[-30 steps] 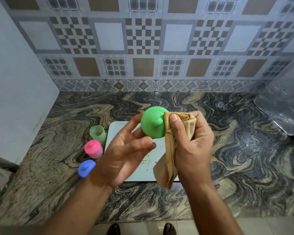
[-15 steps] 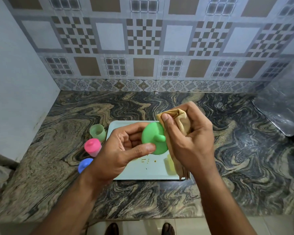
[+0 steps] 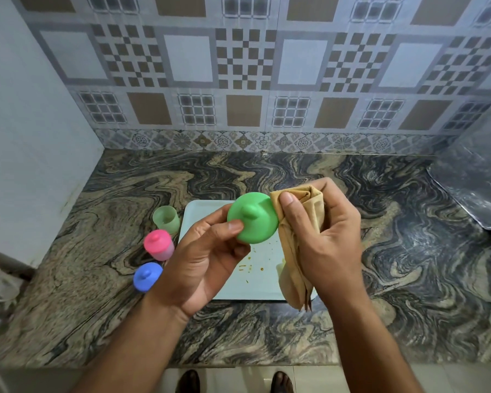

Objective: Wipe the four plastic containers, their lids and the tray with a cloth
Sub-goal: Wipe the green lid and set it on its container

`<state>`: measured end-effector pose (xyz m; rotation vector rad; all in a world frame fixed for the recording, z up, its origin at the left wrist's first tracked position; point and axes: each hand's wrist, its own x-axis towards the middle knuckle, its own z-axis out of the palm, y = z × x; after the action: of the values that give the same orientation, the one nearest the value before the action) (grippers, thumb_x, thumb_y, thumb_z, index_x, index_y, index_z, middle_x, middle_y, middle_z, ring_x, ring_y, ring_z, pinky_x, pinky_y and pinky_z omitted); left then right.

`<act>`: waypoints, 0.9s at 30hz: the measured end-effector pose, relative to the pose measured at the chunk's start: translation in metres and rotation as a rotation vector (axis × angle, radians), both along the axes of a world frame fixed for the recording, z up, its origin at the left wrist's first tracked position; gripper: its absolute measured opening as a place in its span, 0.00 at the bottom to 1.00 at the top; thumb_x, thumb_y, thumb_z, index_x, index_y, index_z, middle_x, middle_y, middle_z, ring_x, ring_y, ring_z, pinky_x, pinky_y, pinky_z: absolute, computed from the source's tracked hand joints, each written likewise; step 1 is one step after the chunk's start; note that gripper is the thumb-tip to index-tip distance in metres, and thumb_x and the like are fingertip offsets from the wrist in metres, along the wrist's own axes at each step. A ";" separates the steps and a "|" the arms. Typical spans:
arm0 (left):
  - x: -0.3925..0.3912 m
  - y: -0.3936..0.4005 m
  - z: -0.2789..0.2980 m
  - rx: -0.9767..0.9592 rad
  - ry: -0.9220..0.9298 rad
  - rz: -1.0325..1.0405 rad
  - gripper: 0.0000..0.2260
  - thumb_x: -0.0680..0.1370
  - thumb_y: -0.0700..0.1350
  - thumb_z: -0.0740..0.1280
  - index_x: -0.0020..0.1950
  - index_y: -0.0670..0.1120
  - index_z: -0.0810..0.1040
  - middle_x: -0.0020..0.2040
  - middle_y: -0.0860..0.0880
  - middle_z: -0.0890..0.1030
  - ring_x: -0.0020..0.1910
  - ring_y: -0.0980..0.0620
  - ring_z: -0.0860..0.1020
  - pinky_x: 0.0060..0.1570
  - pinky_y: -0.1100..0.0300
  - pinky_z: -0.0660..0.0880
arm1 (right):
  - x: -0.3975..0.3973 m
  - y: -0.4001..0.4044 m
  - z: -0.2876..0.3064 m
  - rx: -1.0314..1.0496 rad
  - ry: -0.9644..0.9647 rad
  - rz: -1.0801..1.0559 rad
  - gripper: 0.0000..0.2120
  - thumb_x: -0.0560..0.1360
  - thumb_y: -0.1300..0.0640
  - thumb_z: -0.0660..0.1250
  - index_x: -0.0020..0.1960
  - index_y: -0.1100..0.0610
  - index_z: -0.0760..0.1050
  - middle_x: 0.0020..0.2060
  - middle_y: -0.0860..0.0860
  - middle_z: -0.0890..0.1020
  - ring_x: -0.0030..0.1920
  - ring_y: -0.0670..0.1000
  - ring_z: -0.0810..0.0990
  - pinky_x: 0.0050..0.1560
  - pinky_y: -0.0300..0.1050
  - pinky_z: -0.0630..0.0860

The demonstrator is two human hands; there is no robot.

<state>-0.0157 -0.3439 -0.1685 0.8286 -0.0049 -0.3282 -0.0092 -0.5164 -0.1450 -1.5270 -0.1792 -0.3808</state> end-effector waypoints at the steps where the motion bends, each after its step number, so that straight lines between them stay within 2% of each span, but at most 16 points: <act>1: 0.000 -0.001 0.001 0.013 0.017 0.024 0.21 0.64 0.44 0.82 0.56 0.46 0.87 0.44 0.49 0.83 0.39 0.58 0.76 0.37 0.66 0.73 | -0.001 0.002 -0.001 0.005 -0.007 -0.024 0.08 0.80 0.62 0.72 0.44 0.59 0.76 0.32 0.41 0.79 0.32 0.39 0.73 0.35 0.33 0.71; 3: 0.001 -0.003 0.002 0.105 0.036 0.085 0.16 0.66 0.44 0.78 0.54 0.47 0.88 0.42 0.50 0.82 0.37 0.59 0.75 0.36 0.67 0.72 | -0.002 0.003 0.000 0.008 -0.035 -0.065 0.07 0.79 0.61 0.73 0.44 0.58 0.76 0.32 0.40 0.80 0.32 0.38 0.74 0.35 0.33 0.71; 6: 0.000 -0.005 0.003 0.316 0.019 0.169 0.12 0.70 0.44 0.78 0.53 0.48 0.88 0.42 0.51 0.85 0.36 0.60 0.77 0.40 0.65 0.71 | -0.004 0.000 0.001 -0.074 -0.119 -0.106 0.07 0.79 0.58 0.74 0.45 0.54 0.77 0.34 0.42 0.81 0.32 0.40 0.75 0.35 0.35 0.72; 9: -0.004 -0.010 0.009 0.455 -0.031 0.248 0.13 0.70 0.44 0.81 0.53 0.48 0.88 0.45 0.47 0.89 0.40 0.58 0.83 0.42 0.64 0.75 | -0.003 -0.001 0.001 -0.252 -0.239 -0.126 0.06 0.78 0.59 0.75 0.47 0.54 0.79 0.39 0.53 0.83 0.36 0.51 0.80 0.38 0.46 0.76; 11: -0.007 -0.012 0.012 0.528 -0.154 0.308 0.15 0.69 0.43 0.82 0.53 0.47 0.87 0.45 0.46 0.89 0.41 0.56 0.84 0.43 0.65 0.79 | -0.001 0.001 0.000 -0.395 -0.296 -0.167 0.07 0.77 0.58 0.77 0.46 0.59 0.80 0.40 0.52 0.81 0.40 0.52 0.80 0.43 0.43 0.76; 13: -0.010 -0.011 0.012 0.679 -0.345 0.374 0.12 0.71 0.42 0.80 0.53 0.50 0.86 0.43 0.49 0.88 0.40 0.56 0.83 0.44 0.65 0.79 | 0.001 0.003 0.000 -0.462 -0.295 -0.206 0.09 0.77 0.57 0.77 0.46 0.62 0.81 0.41 0.52 0.80 0.41 0.50 0.79 0.45 0.38 0.74; 16: -0.013 -0.011 0.014 0.778 -0.479 0.452 0.11 0.73 0.40 0.77 0.54 0.51 0.85 0.41 0.54 0.87 0.38 0.58 0.82 0.43 0.65 0.78 | 0.000 0.004 -0.002 -0.370 -0.239 -0.177 0.08 0.78 0.56 0.76 0.46 0.59 0.80 0.39 0.51 0.81 0.38 0.52 0.80 0.41 0.43 0.75; 20: -0.016 -0.018 0.017 0.709 -0.419 0.479 0.11 0.73 0.41 0.77 0.52 0.53 0.85 0.42 0.53 0.88 0.39 0.58 0.83 0.43 0.66 0.79 | 0.000 0.011 -0.013 -0.192 -0.134 -0.196 0.09 0.79 0.55 0.75 0.45 0.56 0.77 0.36 0.52 0.82 0.32 0.49 0.78 0.34 0.46 0.74; 23: -0.019 -0.019 0.017 0.694 -0.378 0.521 0.11 0.72 0.41 0.78 0.52 0.53 0.85 0.43 0.53 0.89 0.39 0.57 0.84 0.43 0.65 0.80 | 0.001 0.010 -0.022 -0.134 -0.078 -0.271 0.10 0.79 0.54 0.75 0.44 0.55 0.76 0.34 0.53 0.82 0.32 0.50 0.77 0.33 0.49 0.74; 25: -0.020 -0.019 0.017 0.762 -0.398 0.558 0.12 0.72 0.42 0.78 0.52 0.54 0.85 0.42 0.55 0.88 0.38 0.58 0.84 0.42 0.66 0.80 | -0.001 0.007 -0.023 -0.110 -0.094 -0.293 0.09 0.79 0.56 0.75 0.44 0.53 0.76 0.35 0.52 0.81 0.32 0.48 0.76 0.34 0.47 0.74; 27: -0.020 -0.019 0.018 0.848 -0.418 0.592 0.13 0.72 0.41 0.79 0.53 0.56 0.85 0.41 0.56 0.88 0.38 0.56 0.85 0.41 0.62 0.81 | -0.004 0.006 -0.020 -0.148 -0.175 -0.268 0.08 0.78 0.56 0.75 0.45 0.53 0.76 0.37 0.54 0.82 0.34 0.51 0.79 0.35 0.48 0.75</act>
<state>-0.0361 -0.3632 -0.1510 1.6710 -0.0109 0.4486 -0.0136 -0.5104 -0.1647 -1.6682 -0.1418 -0.7287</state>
